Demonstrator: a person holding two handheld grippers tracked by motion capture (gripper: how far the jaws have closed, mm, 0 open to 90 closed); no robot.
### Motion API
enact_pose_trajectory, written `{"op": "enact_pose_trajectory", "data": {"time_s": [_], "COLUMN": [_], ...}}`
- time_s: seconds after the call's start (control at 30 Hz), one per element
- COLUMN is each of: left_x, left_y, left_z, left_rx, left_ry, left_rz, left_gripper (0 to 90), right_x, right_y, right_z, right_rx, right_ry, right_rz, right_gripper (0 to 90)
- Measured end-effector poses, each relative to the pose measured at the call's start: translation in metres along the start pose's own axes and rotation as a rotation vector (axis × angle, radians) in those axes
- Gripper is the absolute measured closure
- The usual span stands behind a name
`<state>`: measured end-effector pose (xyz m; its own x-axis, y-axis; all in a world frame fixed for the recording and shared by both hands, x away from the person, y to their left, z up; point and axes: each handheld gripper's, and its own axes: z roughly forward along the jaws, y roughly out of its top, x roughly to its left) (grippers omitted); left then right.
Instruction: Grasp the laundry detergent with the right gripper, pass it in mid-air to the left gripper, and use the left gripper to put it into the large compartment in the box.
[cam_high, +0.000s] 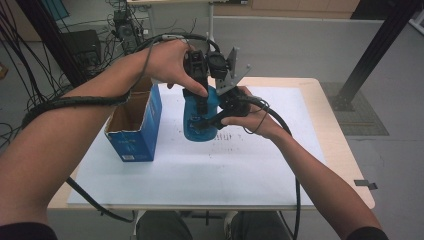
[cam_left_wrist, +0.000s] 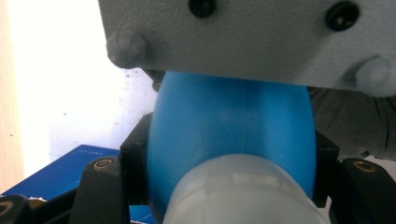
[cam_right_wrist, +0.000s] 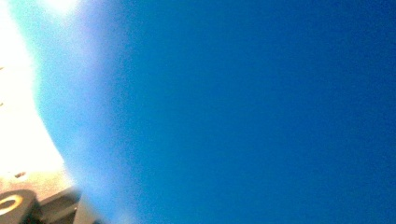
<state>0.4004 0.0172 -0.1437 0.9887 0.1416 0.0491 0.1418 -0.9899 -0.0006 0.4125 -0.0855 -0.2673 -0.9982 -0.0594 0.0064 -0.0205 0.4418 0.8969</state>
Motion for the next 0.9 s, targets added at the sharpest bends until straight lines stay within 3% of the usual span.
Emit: {"op": "enact_pose_trajectory", "data": {"time_s": [0.5, 0.73, 0.8, 0.9], "left_x": [0.000, 0.002, 0.003, 0.005], "left_y": [-0.001, -0.002, -0.003, -0.005], "left_z": [-0.001, -0.003, -0.004, -0.005], "left_rx": [-0.001, -0.005, 0.001, 0.009], "left_ry": [-0.002, 0.002, 0.010, 0.020], "left_rz": [-0.007, -0.024, -0.038, -0.054], "left_gripper": [37.9, 37.9, 37.8, 37.8], "right_x": [0.000, 0.001, 0.000, -0.001], "right_y": [0.000, -0.001, -0.002, -0.006], "right_z": [0.000, -0.003, -0.005, -0.011], "right_rx": [-0.006, -0.003, 0.014, 0.034], "right_ry": [0.000, -0.034, -0.051, -0.075], "right_rz": [0.002, 0.005, -0.004, 0.025], "right_gripper": [39.4, 31.1, 25.3, 16.8]}}
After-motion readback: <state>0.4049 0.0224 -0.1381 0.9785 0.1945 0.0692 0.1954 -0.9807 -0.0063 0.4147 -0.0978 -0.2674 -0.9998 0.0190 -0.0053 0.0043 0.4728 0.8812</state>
